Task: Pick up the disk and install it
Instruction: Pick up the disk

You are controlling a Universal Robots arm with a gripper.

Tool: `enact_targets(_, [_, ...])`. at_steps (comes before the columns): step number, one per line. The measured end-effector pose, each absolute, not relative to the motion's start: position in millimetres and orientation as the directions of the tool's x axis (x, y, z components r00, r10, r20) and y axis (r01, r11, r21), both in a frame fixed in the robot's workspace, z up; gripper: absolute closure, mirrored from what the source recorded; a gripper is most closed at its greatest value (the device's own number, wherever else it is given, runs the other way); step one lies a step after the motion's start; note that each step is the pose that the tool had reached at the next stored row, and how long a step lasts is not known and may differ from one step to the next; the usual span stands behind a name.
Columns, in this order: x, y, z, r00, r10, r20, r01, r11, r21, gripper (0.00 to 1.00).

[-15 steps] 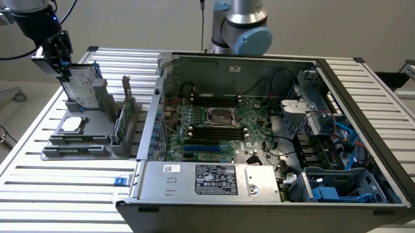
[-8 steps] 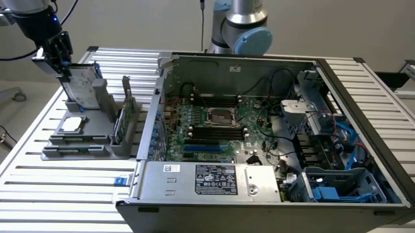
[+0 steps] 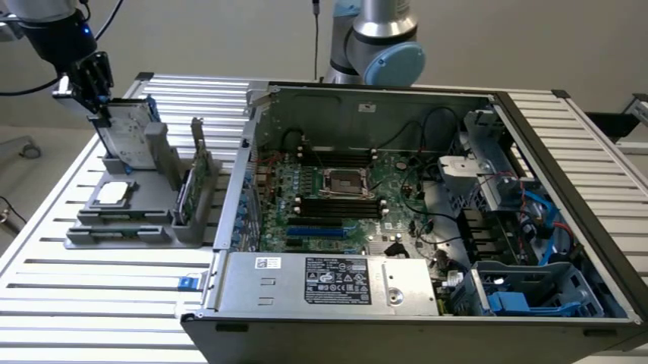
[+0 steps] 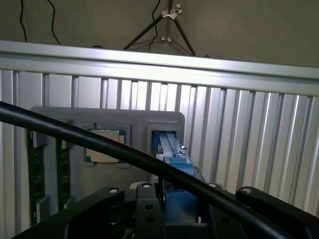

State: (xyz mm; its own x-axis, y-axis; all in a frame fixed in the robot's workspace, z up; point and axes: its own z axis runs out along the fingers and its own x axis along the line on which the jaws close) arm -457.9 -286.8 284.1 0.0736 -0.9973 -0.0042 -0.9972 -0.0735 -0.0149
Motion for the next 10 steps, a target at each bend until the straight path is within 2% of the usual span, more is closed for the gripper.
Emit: enact_targets(10, [-457.8,-291.5,283.9,0.073,-0.997,-0.010,-0.997,-0.073,-0.015,0.66])
